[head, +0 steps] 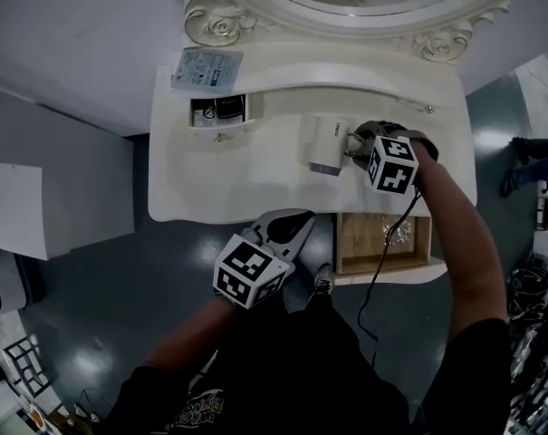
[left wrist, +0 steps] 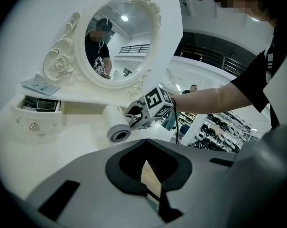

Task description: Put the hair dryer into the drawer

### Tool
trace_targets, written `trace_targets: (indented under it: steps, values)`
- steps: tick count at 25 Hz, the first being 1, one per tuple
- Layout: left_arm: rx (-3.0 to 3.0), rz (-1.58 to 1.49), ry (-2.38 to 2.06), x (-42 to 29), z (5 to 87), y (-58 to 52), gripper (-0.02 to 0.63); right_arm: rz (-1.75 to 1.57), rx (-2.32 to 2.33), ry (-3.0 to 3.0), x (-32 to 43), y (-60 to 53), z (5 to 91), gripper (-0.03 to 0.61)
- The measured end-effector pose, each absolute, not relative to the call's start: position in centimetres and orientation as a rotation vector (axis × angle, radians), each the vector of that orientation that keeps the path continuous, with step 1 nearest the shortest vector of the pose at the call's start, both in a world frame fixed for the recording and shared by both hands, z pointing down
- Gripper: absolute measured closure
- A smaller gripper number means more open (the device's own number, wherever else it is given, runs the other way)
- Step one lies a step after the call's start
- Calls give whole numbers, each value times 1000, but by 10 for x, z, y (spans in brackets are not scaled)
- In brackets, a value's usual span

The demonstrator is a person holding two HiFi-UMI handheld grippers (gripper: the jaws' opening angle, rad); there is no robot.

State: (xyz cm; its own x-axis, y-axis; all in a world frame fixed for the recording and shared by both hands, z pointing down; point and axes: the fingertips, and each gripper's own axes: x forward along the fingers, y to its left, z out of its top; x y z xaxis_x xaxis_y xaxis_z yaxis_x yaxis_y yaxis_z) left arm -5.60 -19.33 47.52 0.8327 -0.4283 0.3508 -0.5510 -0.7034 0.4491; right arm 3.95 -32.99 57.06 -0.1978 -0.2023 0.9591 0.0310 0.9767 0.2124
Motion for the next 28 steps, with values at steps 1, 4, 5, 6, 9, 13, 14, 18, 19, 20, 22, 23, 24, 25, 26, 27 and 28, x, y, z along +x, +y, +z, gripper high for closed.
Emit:
trace_targets:
  steps: [1,4,5,6,9,13,14,18,19,20,22,23,24,25,26,27,28]
  values:
    - [2466,297,-708,-52,473,-190,611,-225,130,-1759,44,-325,564,367]
    - [2487,297,-690,-39,466,-180,611,-260,131,-1757,59,-305,547,367]
    - [2490,299,-684,-35,465,-176,611,-268,133,-1756,64,-297,542,367]
    - [2491,303,-677,-30,464,-171,611,-275,136,-1756,71,-289,538,367]
    - [2499,317,-660,-16,461,-157,611,-286,156,-1761,90,-264,525,367]
    - [2507,348,-640,4,458,-134,611,-283,169,-1763,120,-228,515,367]
    - [2508,356,-636,9,458,-128,611,-278,168,-1763,128,-218,514,367]
    - [2503,376,-607,31,460,-107,611,-250,155,-1756,157,-177,516,367]
    - [2503,378,-600,37,460,-103,611,-243,147,-1754,164,-168,518,367]
    - [2504,380,-593,43,460,-99,611,-236,138,-1752,170,-159,521,367]
    - [2506,385,-582,54,460,-92,611,-225,117,-1747,182,-142,527,367]
    - [2507,389,-577,59,460,-89,611,-219,108,-1745,187,-134,530,367]
    - [2506,392,-574,64,460,-86,611,-213,100,-1745,191,-127,533,367]
    - [2506,395,-572,69,460,-84,611,-205,92,-1746,195,-121,537,367]
    - [2504,399,-572,72,461,-82,611,-198,85,-1748,198,-116,541,367]
    - [2503,401,-574,76,462,-81,611,-192,76,-1749,201,-111,545,367]
    - [2501,402,-580,79,462,-81,611,-188,67,-1750,203,-107,550,367]
